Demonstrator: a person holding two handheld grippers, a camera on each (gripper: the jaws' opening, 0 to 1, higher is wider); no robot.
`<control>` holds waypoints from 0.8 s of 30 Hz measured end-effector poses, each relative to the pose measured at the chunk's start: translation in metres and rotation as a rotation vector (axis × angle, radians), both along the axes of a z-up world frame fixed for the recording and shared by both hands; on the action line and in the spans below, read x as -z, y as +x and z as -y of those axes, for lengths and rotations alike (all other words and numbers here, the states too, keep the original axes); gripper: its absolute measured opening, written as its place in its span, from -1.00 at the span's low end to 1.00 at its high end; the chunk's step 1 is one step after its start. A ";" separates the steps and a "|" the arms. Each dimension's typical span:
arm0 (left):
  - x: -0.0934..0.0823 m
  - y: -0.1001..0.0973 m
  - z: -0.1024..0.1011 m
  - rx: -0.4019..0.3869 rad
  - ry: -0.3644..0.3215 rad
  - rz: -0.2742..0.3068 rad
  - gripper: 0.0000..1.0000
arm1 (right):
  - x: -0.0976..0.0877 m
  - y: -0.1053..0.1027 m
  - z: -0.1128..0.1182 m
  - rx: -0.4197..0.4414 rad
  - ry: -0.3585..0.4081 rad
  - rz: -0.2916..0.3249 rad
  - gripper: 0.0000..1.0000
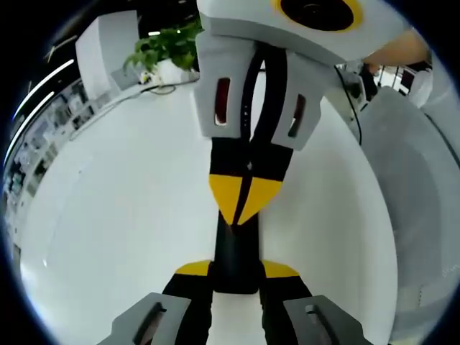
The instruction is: Press the specified remote control buttons in sequence, fully releasing each button before pressing the next.
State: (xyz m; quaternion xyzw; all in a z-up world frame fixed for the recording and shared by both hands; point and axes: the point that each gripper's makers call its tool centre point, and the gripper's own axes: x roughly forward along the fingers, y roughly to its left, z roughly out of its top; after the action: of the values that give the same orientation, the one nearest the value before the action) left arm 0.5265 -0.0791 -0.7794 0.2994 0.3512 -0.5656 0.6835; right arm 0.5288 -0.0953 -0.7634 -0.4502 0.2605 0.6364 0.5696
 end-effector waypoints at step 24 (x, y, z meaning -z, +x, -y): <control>0.000 0.000 0.000 0.000 0.007 0.001 -0.53 | -0.014 0.005 0.005 0.050 0.062 0.002 -1.00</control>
State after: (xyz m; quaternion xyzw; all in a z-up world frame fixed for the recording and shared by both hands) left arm 0.5262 -0.0792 -0.7790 0.3019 0.3530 -0.5642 0.6826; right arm 0.5339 -0.1004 -0.7494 -0.4265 0.2512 0.6292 0.5992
